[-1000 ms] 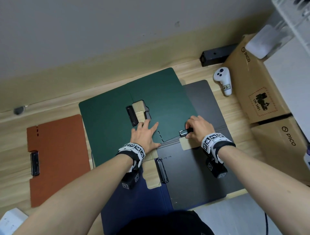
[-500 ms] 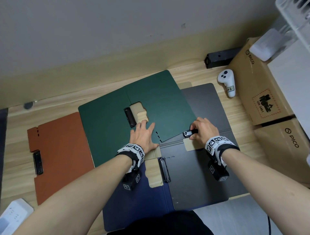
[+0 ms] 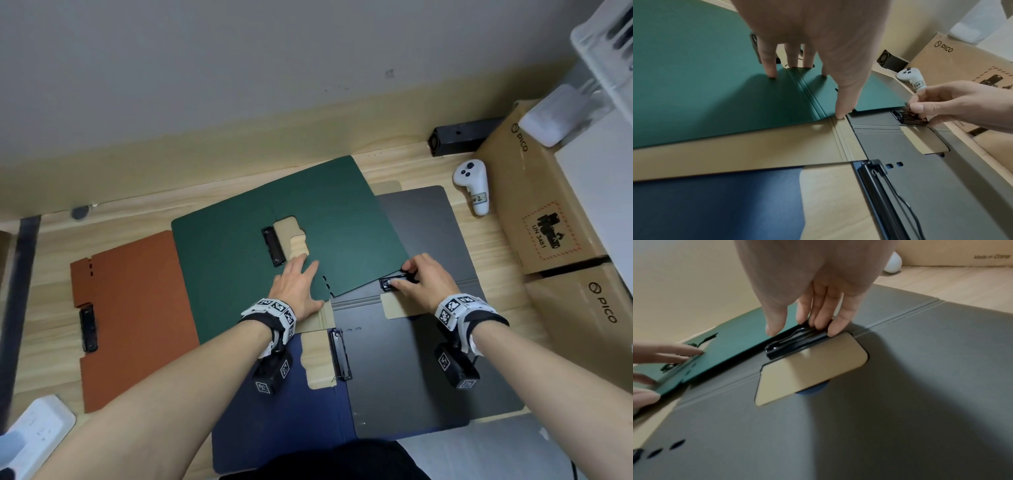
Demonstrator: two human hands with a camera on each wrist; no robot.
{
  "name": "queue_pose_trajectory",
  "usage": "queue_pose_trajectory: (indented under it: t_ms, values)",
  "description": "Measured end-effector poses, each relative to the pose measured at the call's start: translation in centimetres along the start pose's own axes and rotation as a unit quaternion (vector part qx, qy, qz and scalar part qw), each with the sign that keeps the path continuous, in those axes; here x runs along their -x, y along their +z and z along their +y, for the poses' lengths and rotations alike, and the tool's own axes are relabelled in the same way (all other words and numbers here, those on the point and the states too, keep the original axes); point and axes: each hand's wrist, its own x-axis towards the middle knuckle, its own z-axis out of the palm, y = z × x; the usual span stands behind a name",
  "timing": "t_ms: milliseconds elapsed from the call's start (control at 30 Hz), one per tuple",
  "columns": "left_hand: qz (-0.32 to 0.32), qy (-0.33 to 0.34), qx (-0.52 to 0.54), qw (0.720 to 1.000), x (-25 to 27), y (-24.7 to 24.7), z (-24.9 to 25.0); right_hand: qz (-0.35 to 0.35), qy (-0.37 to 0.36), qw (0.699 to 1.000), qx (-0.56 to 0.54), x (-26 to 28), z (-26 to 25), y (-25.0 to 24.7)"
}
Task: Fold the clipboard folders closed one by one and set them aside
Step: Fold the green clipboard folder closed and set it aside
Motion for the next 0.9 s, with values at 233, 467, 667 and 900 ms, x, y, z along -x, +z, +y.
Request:
queue_pose_trajectory:
  t_ms: [233,467,667,900]
  values:
    - [0.053,-0.018,0.127,0.990,2.7,-1.4,-3.5,0.033,0.088,0.996,0.000,-2.1,-1.9,-0.8]
    - [0.050,-0.172,0.154,0.972,6.9,-0.1,-10.7,0.024,0.124,0.992,-0.029,-4.3,-3.8,-0.9]
    - [-0.024,-0.129,0.106,0.986,8.4,1.1,-10.7,0.007,0.148,0.989,-0.024,-3.4,-3.9,-2.0]
    - [-0.033,-0.119,0.037,0.992,8.8,1.9,-9.2,0.031,0.124,0.992,-0.014,-0.6,-4.1,-3.0]
